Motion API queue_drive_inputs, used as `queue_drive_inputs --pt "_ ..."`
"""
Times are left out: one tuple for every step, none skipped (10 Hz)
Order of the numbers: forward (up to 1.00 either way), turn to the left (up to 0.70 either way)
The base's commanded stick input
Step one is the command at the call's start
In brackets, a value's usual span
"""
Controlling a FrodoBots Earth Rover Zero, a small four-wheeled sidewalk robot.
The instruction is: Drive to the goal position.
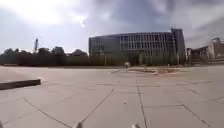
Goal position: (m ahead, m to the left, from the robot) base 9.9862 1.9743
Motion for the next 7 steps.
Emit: queue_drive_inputs --pt "0.69 -0.01" --pt "0.69 -0.01" --pt "0.69 -0.01" --pt "0.69 -0.01" --pt "0.69 -0.01" --pt "0.69 -0.01" --pt "0.69 -0.01"
